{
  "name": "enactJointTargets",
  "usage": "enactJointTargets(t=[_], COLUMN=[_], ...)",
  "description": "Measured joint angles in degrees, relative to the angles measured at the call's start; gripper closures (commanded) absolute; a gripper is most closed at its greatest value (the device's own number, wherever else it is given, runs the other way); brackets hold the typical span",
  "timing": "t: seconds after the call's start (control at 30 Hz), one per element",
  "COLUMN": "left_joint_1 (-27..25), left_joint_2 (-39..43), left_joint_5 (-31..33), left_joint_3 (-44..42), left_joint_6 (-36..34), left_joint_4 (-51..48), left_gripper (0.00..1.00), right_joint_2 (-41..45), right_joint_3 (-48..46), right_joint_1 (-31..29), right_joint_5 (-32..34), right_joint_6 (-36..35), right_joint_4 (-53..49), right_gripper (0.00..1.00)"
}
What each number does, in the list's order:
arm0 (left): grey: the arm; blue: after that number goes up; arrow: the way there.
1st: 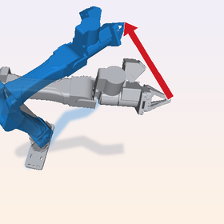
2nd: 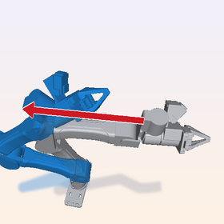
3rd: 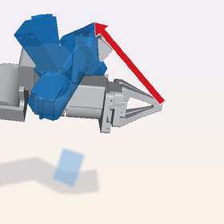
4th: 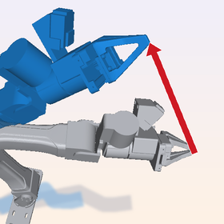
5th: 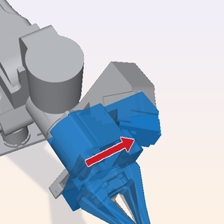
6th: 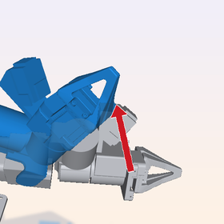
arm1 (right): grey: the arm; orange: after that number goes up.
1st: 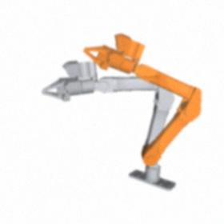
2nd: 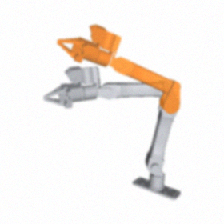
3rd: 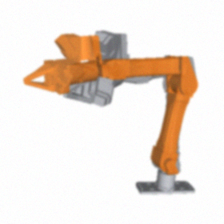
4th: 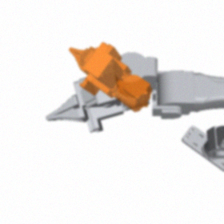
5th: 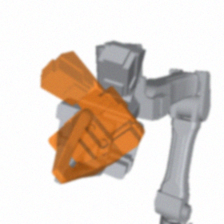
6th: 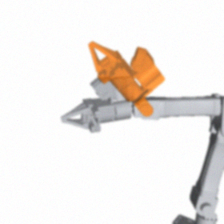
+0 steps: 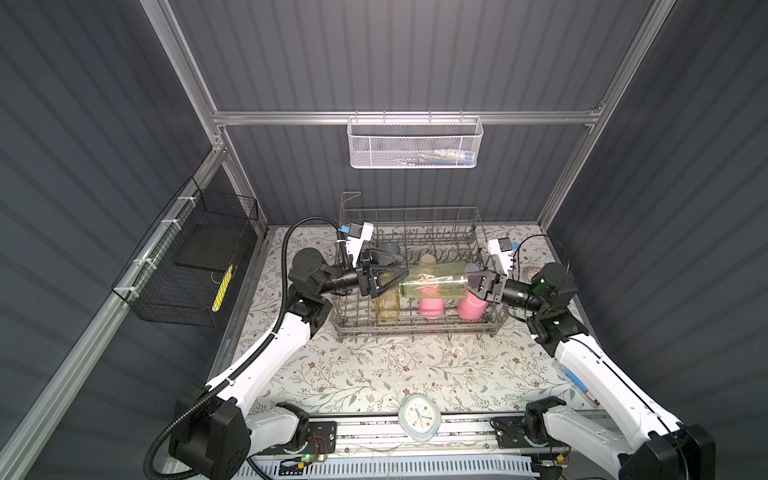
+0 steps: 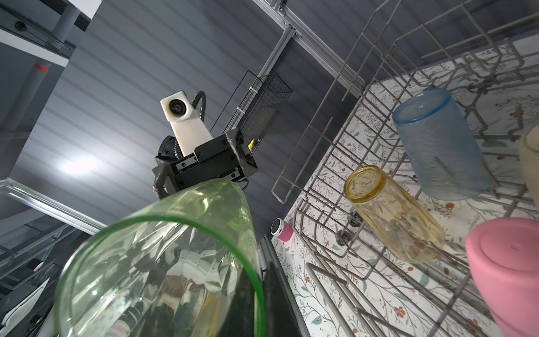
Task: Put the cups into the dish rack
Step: 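Close the left gripper on the green glass base beside the right gripper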
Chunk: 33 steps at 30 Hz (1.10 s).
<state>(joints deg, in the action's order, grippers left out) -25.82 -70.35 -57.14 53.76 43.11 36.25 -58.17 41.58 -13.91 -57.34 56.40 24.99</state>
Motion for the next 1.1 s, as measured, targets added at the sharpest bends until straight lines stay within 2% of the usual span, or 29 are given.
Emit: enactJointTargets(t=[0.33, 0.53, 1.1], left_joint_1=[-0.13, -2.14, -6.1], left_joint_2=[-0.7, -2.05, -2.45], left_joint_5=[-3.21, -3.32, -2.97], left_joint_3=[0.76, 2.21, 3.3], left_joint_6=[-0.68, -4.02, -8.52], left_joint_4=[-1.07, -5.68, -10.8], left_gripper=[0.11, 0.11, 0.13], right_joint_2=[-2.34, -3.61, -5.42], right_joint_3=[0.9, 1.64, 2.38], right_joint_1=[-0.22, -1.2, -2.62], right_joint_5=[-1.4, -1.4, -1.29], right_joint_6=[2.73, 3.1, 3.82], right_joint_4=[4.11, 5.18, 6.84], right_gripper=[1.0, 1.0, 1.0])
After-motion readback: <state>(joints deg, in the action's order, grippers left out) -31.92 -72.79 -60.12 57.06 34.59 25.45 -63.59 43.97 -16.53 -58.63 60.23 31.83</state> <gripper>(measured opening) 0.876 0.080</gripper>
